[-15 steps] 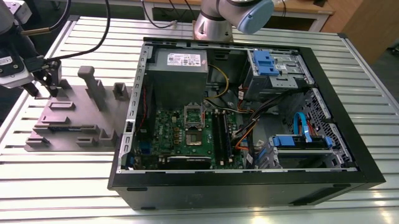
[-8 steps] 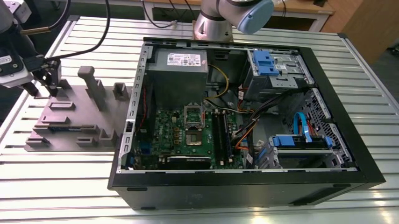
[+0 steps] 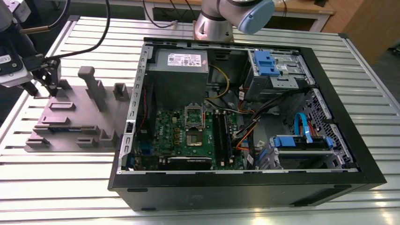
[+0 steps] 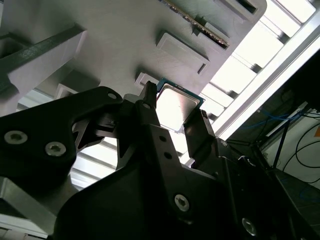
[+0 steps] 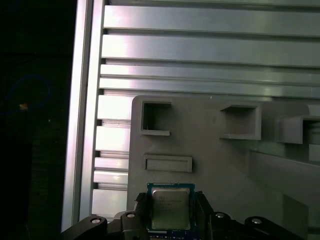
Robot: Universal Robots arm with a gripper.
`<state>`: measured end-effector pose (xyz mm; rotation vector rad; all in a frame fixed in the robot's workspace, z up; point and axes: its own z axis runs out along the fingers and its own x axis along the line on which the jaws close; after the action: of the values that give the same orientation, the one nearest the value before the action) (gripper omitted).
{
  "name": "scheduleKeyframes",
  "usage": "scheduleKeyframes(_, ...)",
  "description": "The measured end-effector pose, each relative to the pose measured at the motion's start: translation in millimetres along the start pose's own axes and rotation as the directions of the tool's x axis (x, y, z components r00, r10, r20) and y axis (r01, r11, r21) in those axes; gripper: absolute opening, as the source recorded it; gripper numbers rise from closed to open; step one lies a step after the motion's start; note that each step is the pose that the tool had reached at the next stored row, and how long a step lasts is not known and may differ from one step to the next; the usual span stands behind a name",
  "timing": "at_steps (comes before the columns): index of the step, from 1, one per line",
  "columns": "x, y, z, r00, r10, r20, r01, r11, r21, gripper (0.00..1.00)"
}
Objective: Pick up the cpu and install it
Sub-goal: 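Pick up the cpu and move it towards the insertion slot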
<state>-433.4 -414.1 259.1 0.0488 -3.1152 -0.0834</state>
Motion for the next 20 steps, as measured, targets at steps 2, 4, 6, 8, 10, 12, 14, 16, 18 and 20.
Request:
scheduleKeyframes(2,0.0,0.0,-0.4,1.0,0.0,0.0,0.0,1.0,0.0,0.47)
scheduleKeyframes(4,0.0,0.1,-1.3,1.0,0.0,0.0,0.0,1.0,0.0,0.47)
scheduleKeyframes(6,0.0,0.1,-2.1,1.0,0.0,0.0,0.0,1.0,0.0,0.47)
scheduleKeyframes(8,0.0,0.1,-2.4,1.0,0.0,0.0,0.0,1.0,0.0,0.47)
scheduleKeyframes(10,0.1,0.2,-2.8,1.0,0.0,0.0,0.0,1.0,0.0,0.47)
scheduleKeyframes(12,0.1,0.2,-3.0,1.0,0.0,0.0,0.0,1.0,-0.0001,0.47)
scheduleKeyframes(14,0.1,0.2,-3.3,1.0,0.0,0.0,0.0,1.0,0.0,0.47)
scheduleKeyframes(16,0.1,0.2,-3.8,1.0,0.0,-0.0001,0.0,1.0,0.0,0.47)
scheduleKeyframes(18,0.1,0.2,-4.6,1.0,0.0,-0.0002,0.0,1.0,0.0001,0.47)
scheduleKeyframes(20,0.1,0.3,-5.1,1.0,0.0,0.0,0.0,1.0,0.0,0.47)
